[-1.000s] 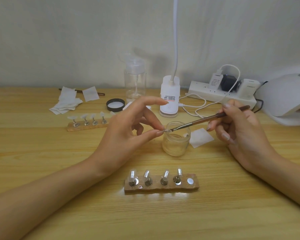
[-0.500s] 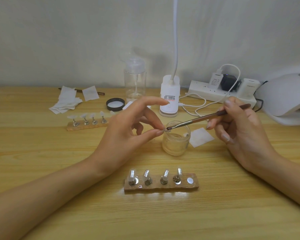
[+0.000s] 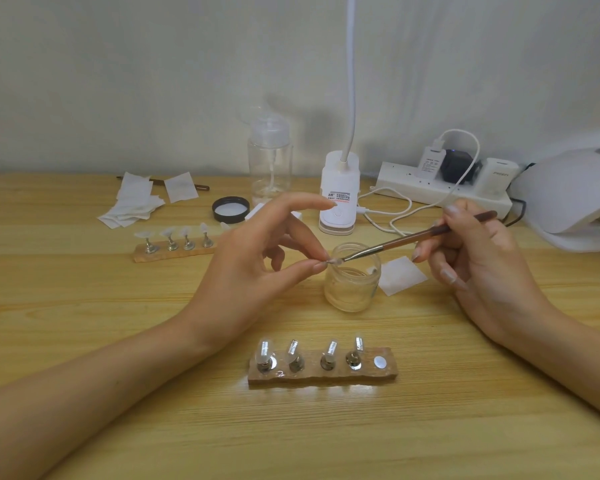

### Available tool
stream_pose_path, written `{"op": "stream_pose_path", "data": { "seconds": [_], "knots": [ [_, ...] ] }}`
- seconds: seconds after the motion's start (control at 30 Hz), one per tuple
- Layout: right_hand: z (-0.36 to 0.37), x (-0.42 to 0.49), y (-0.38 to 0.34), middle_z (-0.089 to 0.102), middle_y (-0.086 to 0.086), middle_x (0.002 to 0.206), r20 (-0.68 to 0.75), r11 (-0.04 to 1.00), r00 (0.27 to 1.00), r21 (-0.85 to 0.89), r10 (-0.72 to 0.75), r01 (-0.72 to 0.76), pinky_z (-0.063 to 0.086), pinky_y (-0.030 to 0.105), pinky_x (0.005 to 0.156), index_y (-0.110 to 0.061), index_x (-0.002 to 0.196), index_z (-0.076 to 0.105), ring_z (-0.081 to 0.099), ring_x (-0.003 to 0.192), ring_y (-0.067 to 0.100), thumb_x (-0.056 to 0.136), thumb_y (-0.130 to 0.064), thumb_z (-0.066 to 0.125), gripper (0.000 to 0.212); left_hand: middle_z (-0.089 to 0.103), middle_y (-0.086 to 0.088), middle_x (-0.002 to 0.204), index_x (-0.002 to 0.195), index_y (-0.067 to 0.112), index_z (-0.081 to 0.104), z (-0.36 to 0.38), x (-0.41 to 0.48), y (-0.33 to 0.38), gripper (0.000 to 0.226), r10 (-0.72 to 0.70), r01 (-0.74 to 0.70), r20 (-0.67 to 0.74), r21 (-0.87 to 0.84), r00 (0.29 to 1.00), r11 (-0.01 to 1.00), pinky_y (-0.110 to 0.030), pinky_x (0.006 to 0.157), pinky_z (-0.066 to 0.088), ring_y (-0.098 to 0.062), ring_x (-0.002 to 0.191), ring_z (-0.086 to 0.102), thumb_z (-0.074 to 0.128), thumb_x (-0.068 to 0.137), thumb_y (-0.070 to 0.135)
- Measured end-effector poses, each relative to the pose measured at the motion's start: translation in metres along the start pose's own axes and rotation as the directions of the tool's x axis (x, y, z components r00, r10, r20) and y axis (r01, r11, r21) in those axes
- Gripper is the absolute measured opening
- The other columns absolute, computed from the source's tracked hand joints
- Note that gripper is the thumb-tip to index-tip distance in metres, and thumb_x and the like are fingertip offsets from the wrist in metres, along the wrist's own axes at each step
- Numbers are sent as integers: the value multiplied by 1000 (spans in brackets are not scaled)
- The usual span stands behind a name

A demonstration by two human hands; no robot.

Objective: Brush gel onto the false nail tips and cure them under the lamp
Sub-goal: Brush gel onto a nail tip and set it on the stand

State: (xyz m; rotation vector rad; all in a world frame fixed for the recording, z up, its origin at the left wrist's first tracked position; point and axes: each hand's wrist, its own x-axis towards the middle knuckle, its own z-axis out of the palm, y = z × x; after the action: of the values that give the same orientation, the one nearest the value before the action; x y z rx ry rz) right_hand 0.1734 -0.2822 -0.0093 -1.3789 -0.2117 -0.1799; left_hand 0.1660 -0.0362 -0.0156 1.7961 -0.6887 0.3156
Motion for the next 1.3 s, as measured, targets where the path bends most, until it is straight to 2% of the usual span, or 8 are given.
{"op": "stream_pose_path", "data": {
  "seconds": [0.17, 0.3, 0.47, 0.6, 0.83, 0.97, 1.1, 1.3],
  "knots": [
    [-1, 0, -2, 68, 9, 62, 19, 997, 999, 69, -29, 27, 28, 16, 40, -16, 79, 50, 37, 34, 8, 93, -35, 49, 24, 72, 5, 85, 129, 23, 58, 0, 0, 1, 50, -5, 5, -3, 4, 1000, 1000, -26, 62, 45, -18, 89, 70, 77, 86, 4],
    [0, 0, -1, 68, 8, 63, 45, 1000, 999, 21, -21, 21, 21, 28, 44, -14, 82, 48, 38, 35, 9, 92, -35, 49, 23, 72, 4, 84, 128, 24, 59, 0, 0, 1, 50, -18, 18, -9, -1, 1000, 1000, -25, 62, 44, -17, 88, 70, 78, 86, 4],
    [-3, 1, 0, 67, 9, 60, -11, 999, 1000, 32, -17, 17, 25, 22, 42, -14, 80, 44, 36, 34, 9, 91, -34, 50, 23, 72, 5, 83, 129, 23, 58, 1, 0, 2, 53, -36, 36, -20, 4, 999, 999, -27, 60, 45, -12, 88, 71, 78, 85, 2],
    [-3, -1, 0, 70, 9, 65, 58, 998, 997, 7, -55, 55, 20, 32, 46, -16, 81, 47, 42, 36, 10, 98, -33, 49, 24, 72, 7, 82, 130, 25, 56, 2, 0, 1, 56, -52, 52, -25, -5, 998, 999, -33, 62, 47, -12, 88, 72, 78, 84, 2],
    [-6, 2, 1, 67, 10, 61, -25, 997, 997, 19, -70, 71, 31, 18, 39, -19, 77, 51, 38, 35, 13, 101, -26, 46, 26, 72, 5, 82, 131, 23, 56, 2, -1, -1, 56, -67, 67, -10, -12, 998, 998, -29, 60, 47, -12, 86, 72, 78, 85, 2],
    [-5, 1, 0, 69, 10, 64, 33, 993, 993, 32, -113, 112, 30, 20, 39, -22, 76, 53, 41, 37, 14, 98, -30, 47, 25, 72, 4, 81, 132, 24, 55, 2, 0, -2, 57, -76, 76, -5, -17, 997, 997, -32, 60, 48, -11, 86, 72, 79, 85, 2],
    [-5, 0, 2, 69, 11, 64, 25, 991, 992, -54, -125, 126, 22, 32, 43, -18, 78, 49, 42, 38, 15, 98, -29, 46, 24, 71, 4, 79, 132, 26, 55, 2, 0, -3, 57, -92, 92, 6, -27, 996, 995, -39, 59, 46, -12, 86, 72, 79, 84, 4],
    [-4, 0, 0, 69, 10, 64, 24, 988, 987, -5, -157, 157, 21, 32, 42, -26, 73, 54, 42, 36, 14, 99, -29, 46, 27, 70, 3, 76, 132, 29, 54, 2, 2, -2, 59, -164, 168, 46, -119, 985, 979, -41, 59, 44, -14, 82, 72, 79, 83, 8]
  ]
}}
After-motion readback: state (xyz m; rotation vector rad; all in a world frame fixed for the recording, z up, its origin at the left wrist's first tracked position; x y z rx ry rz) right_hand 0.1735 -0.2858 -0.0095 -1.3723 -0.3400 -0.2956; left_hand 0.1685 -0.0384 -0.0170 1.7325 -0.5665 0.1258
